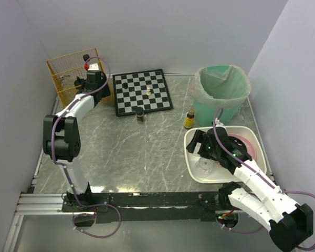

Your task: Clear the kitchen counter

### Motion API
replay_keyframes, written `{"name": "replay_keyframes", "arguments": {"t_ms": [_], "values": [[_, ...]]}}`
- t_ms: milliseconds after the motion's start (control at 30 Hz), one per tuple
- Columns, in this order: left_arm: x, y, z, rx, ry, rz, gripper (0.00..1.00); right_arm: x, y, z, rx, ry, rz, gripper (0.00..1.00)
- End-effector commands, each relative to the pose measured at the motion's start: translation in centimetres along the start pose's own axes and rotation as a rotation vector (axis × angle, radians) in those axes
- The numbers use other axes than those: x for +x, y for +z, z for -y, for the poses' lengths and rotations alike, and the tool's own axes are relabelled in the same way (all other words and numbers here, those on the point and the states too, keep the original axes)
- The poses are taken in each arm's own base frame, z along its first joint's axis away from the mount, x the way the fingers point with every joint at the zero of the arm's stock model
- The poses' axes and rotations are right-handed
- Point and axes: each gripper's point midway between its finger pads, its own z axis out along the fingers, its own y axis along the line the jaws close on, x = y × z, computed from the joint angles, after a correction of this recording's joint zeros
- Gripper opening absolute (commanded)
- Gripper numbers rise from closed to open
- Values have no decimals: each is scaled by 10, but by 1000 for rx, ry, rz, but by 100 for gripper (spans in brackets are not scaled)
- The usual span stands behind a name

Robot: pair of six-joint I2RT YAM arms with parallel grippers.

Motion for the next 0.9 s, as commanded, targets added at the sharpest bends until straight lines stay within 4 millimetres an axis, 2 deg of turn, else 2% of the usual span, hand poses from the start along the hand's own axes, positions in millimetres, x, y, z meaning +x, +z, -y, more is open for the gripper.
{"name": "replay_keyframes", "arguments": {"t_ms": [0,300,600,867], "values": [[45,-9,-13,-61,85,-179,55,1,2,-1,-12,9,-1,99],[67,-15,-19,-77,80,-238,51,1,0,0,-14,2,1,99],[76,-29,-11,-45,81,-290,48,2,-1,0,-18,4,6,99],[84,-42,-12,-52,85,-317,48,1,-1,0,-16,-6,3,99]]}}
